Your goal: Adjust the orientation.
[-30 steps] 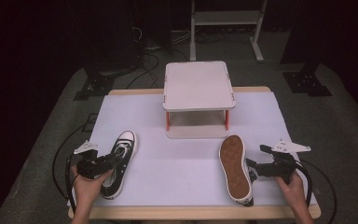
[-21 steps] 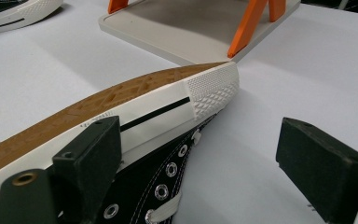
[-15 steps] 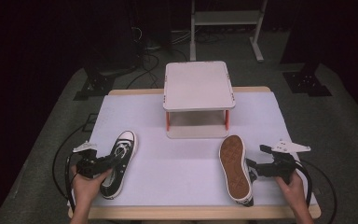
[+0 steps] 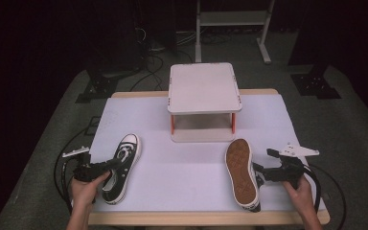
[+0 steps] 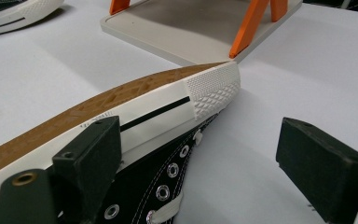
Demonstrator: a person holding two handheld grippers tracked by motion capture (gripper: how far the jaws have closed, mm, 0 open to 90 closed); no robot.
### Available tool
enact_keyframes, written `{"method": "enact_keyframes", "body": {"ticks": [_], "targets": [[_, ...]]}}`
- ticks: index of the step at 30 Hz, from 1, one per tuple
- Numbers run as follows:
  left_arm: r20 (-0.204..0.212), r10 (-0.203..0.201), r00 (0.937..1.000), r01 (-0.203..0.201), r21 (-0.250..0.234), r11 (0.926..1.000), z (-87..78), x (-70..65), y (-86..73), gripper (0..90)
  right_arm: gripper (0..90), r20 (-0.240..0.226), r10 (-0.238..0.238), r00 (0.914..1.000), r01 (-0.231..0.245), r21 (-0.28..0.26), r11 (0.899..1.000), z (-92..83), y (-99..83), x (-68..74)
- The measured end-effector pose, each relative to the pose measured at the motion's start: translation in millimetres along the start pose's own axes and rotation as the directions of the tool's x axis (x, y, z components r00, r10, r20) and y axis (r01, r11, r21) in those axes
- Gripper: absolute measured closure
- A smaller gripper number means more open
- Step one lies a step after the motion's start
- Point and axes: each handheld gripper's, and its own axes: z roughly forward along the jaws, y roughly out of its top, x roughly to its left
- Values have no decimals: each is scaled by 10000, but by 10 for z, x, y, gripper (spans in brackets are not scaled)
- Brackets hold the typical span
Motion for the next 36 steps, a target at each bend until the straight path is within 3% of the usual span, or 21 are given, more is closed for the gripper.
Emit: {"method": "enact_keyframes", "body": {"ticks": [4,11,13,15,18,21,24,26,29,33,36], "targets": [[-125,115,9999,-116,-98,9999,-36,-20,9,778,137,-48,32,10000,-32,-9,10000,3,-1,-7],[-399,682,9969,-690,-187,9974,-5,-145,45,791,137,-10,-2,10000,2,4,10000,0,0,-5],[-150,590,9981,-597,-519,9969,-11,-170,55,829,137,-14,4,10000,-4,7,10000,0,0,-6],[-250,795,9965,-804,-354,9961,-5,-199,79,833,137,-13,7,10000,-7,11,10000,-1,0,-6],[-67,675,9977,-676,-290,9973,12,-179,62,834,137,-3,-6,10000,6,12,10000,-1,0,-5],[-240,811,9964,-818,-311,9962,2,-199,54,834,137,0,-19,10000,19,9,10000,-1,0,-5],[-396,1091,9932,-1100,-231,9937,27,-236,20,830,137,-20,7,10000,-7,-4,10000,2,0,-6],[-709,1378,9879,-1388,-100,9903,19,-269,-6,823,137,-14,-12,10000,12,3,10000,1,0,-5],[-879,1391,9864,-1403,-83,9901,7,-280,-40,798,137,12,-8,10000,8,3,10000,0,1,0],[-1396,1685,9758,-1658,308,9857,71,-325,-37,659,138,51,-9,10000,9,5,10000,-4,2,9],[-1625,1818,9698,-1764,474,9832,81,-339,-12,616,138,29,6,10000,-6,20,10000,-3,1,4]]}}
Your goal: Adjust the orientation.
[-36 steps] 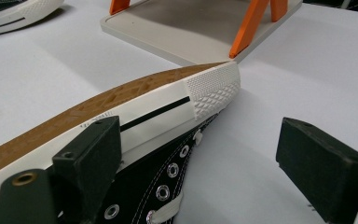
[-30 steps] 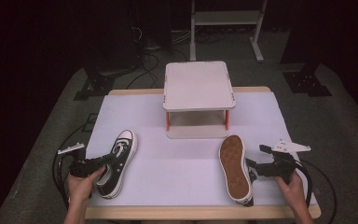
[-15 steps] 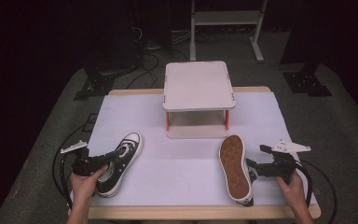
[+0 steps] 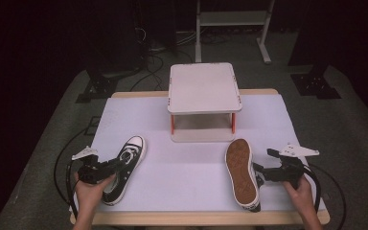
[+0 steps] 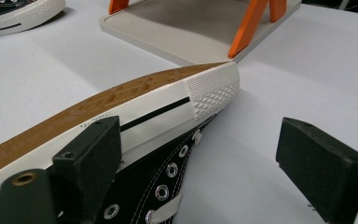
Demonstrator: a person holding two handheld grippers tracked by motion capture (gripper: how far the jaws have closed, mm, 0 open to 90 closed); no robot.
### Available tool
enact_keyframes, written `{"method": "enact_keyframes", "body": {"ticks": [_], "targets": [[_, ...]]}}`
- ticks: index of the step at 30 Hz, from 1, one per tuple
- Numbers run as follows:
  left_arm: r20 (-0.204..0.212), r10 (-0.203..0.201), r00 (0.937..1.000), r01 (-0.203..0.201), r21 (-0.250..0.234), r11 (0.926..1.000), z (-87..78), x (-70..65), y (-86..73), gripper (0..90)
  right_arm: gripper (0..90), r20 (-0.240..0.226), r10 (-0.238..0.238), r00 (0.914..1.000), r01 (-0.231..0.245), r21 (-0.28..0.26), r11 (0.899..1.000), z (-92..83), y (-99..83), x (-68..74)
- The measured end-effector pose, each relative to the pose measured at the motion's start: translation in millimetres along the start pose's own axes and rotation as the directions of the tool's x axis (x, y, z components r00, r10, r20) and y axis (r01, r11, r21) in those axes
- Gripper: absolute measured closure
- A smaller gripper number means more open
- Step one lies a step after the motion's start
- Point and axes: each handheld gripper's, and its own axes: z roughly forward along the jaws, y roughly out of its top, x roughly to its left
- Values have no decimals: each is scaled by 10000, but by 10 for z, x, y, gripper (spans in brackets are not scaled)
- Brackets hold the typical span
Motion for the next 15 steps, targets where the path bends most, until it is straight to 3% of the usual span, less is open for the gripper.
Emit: {"method": "enact_keyframes", "body": {"ticks": [4,8,10,12,15], "targets": [[43,66,10000,-68,303,9995,65,8,3,534,137,-63,-7,10000,7,-27,10000,6,-1,-9],[-286,760,9967,-737,737,9945,118,-49,77,519,137,-39,34,10000,-34,-30,10000,5,0,2],[-399,912,9950,-874,875,9923,141,-70,102,518,137,-65,29,10000,-29,-38,10000,7,1,0],[-441,1161,9923,-1107,1112,9876,142,-76,125,555,137,-64,22,10000,-22,-47,10000,8,0,0],[-180,915,9956,-889,1143,9895,128,-52,147,725,137,-65,14,10000,-14,-33,10000,7,-1,-4]]}}
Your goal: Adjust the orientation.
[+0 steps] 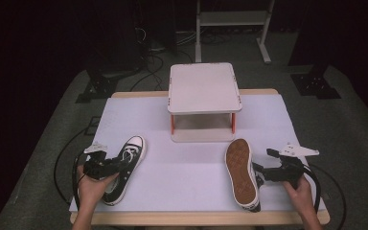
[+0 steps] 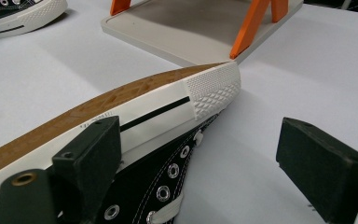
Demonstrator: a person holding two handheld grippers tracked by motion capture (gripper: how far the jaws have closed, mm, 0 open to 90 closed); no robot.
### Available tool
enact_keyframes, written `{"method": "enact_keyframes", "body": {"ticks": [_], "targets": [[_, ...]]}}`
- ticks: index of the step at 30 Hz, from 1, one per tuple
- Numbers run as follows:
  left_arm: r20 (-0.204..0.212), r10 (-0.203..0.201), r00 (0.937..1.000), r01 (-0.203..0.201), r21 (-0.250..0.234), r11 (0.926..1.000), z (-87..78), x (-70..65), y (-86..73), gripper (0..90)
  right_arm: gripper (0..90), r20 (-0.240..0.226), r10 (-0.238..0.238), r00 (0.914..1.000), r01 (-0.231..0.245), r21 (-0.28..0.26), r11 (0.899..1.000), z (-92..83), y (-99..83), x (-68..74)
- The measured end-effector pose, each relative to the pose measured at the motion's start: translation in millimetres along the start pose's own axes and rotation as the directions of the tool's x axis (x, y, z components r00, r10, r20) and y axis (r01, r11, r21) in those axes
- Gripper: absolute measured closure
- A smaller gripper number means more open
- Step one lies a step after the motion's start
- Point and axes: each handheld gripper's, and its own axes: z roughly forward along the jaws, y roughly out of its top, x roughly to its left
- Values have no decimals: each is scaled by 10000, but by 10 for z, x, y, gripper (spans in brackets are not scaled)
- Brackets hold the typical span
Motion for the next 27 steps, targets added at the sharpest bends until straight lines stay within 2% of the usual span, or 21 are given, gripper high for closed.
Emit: {"method": "enact_keyframes", "body": {"ticks": [2,4,6,9,11,14,15,16,18,21,25,26,27], "targets": [[190,-117,9998,119,-117,9999,-10,19,-2,747,137,-2,-10,10000,10,-3,10000,0,0,-2],[416,-388,9984,400,-306,9987,-22,47,-19,768,137,28,-11,10000,11,15,10000,-3,0,2],[681,-676,9954,711,-499,9962,-24,83,-39,776,137,43,-26,10000,26,19,10000,-4,0,1],[858,-934,9919,999,-749,9922,-45,111,-50,782,137,2,-9,10000,9,5,10000,-1,0,-3],[1163,-1171,9863,1280,-911,9876,-61,131,-53,785,134,-15,2,10000,-2,-3,10000,1,-1,-6],[1883,-1683,9676,1922,-1163,9744,-85,168,-59,789,134,-38,34,10000,-34,-3,10000,2,-1,-8],[2189,-1794,9591,2090,-1204,9705,-91,184,-61,791,134,-38,34,10000,-34,-2,10000,2,-1,-8],[2509,-1993,9473,2373,-1313,9625,-91,190,-66,792,134,-44,27,10000,-27,-14,10000,4,-1,-10],[3040,-2196,9270,2700,-1348,9534,-93,194,-63,794,133,-47,45,10000,-45,-1,10000,3,-1,-10],[3385,-2150,9161,2781,-1500,9488,-109,155,-31,794,134,-17,7,10000,-7,10,10000,0,-1,-8],[4130,-2245,8826,3200,-1780,9305,-175,116,33,795,134,-20,18,10000,-18,8,10000,1,-1,-10],[4287,-2230,8755,3272,-1863,9264,-199,97,60,795,134,-25,10,10000,-10,9,10000,1,-1,-10],[4381,-2143,8730,3261,-1975,9245,-222,77,93,794,134,-36,17,10000,-17,13,10000,1,-1,-11]]}}
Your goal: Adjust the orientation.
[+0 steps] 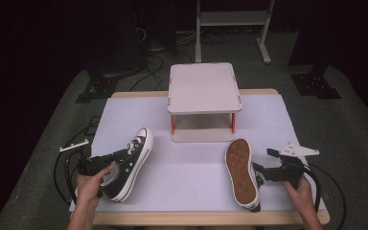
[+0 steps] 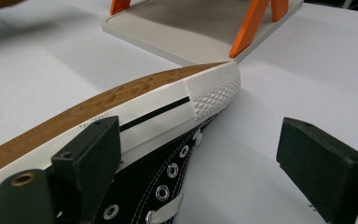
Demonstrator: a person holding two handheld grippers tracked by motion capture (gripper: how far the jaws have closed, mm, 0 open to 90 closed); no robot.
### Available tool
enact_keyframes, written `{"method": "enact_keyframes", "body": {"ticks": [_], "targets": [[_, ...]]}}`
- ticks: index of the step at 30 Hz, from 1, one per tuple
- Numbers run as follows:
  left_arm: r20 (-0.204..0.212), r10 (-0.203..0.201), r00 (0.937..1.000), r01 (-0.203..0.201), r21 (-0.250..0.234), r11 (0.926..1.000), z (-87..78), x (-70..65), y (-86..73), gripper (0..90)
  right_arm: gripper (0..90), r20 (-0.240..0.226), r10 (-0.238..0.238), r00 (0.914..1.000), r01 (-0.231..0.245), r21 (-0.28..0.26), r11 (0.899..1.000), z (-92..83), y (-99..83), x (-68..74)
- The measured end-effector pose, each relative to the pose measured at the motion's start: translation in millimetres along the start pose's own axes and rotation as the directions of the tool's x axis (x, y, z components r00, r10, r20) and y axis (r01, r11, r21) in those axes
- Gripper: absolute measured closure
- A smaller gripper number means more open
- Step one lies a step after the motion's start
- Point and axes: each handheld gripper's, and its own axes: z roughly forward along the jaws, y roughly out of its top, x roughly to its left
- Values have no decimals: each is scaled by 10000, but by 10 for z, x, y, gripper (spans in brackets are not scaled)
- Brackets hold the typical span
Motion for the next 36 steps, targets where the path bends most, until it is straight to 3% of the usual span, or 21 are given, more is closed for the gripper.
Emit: {"method": "enact_keyframes", "body": {"ticks": [9,16,22,29,36], "targets": [[575,746,9956,-724,-391,9966,72,-341,378,795,133,3,19,10000,-19,3,10000,1,1,-1],[669,1201,9905,-1163,-573,9916,205,-583,715,795,135,41,23,10000,-23,-1,10000,5,0,-10],[484,1301,9903,-1257,-851,9884,323,-711,971,795,136,96,22,10000,-22,17,10000,13,0,-23],[37,1364,9906,-1359,-647,9886,650,-799,1245,795,137,188,104,9998,-102,-100,9999,2,5,-46],[-222,1050,9942,-1061,-562,9928,1105,-861,1451,795,137,230,292,9993,-285,-306,9991,-34,8,-88]]}}
